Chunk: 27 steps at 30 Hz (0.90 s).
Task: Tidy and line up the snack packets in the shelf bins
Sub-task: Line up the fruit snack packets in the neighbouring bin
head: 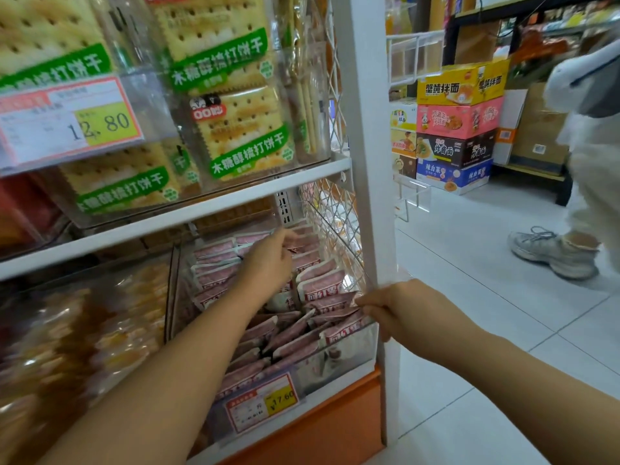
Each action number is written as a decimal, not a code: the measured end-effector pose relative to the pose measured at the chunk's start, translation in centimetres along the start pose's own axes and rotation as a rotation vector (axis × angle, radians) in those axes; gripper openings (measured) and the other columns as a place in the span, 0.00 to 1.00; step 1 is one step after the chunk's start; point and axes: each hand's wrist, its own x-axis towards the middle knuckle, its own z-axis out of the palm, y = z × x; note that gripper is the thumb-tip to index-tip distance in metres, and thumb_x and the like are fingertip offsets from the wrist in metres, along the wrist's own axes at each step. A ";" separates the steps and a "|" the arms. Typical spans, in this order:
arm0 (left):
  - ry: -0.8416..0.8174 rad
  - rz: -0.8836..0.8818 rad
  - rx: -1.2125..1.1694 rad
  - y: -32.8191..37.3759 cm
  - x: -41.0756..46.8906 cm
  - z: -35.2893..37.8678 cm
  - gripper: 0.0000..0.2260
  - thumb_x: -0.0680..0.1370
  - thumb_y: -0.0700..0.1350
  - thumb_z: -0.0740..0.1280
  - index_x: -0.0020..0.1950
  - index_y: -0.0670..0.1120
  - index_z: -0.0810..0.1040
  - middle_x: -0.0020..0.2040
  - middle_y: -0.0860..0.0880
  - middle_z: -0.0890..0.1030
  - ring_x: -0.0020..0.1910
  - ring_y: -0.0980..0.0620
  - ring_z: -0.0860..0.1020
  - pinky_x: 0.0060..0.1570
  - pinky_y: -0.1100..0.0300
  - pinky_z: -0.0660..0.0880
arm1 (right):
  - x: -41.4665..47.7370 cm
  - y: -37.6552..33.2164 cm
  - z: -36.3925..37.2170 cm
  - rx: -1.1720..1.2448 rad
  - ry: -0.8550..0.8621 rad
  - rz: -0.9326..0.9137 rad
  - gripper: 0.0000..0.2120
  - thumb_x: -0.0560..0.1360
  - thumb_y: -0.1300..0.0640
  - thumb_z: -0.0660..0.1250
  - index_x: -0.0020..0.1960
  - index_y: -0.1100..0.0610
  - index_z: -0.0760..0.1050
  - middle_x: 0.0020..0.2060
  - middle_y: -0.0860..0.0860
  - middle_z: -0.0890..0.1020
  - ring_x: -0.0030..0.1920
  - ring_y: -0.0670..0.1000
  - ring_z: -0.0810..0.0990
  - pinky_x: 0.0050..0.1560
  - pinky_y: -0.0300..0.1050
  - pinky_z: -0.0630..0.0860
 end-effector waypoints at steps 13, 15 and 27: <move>-0.225 0.021 0.330 0.8 2.8 0.6 0.09 0.75 0.35 0.66 0.50 0.49 0.78 0.58 0.47 0.79 0.53 0.49 0.77 0.51 0.57 0.74 | 0.4 0.6 -0.3 0.112 -0.035 0.003 0.13 0.80 0.51 0.59 0.59 0.47 0.78 0.42 0.43 0.83 0.38 0.39 0.81 0.39 0.27 0.69; -0.275 0.086 0.456 1.2 2.9 0.7 0.14 0.75 0.32 0.64 0.55 0.46 0.80 0.60 0.46 0.79 0.56 0.48 0.77 0.53 0.57 0.73 | 0.5 0.6 -0.3 0.114 -0.045 -0.005 0.13 0.80 0.52 0.59 0.59 0.48 0.79 0.46 0.43 0.84 0.39 0.39 0.80 0.41 0.27 0.69; -0.111 -0.020 0.163 0.9 2.4 3.1 0.07 0.80 0.40 0.63 0.41 0.46 0.73 0.40 0.51 0.74 0.38 0.53 0.71 0.32 0.61 0.64 | 1.0 0.9 -0.1 0.183 -0.090 0.029 0.12 0.80 0.53 0.60 0.59 0.48 0.78 0.39 0.43 0.83 0.37 0.39 0.81 0.48 0.31 0.74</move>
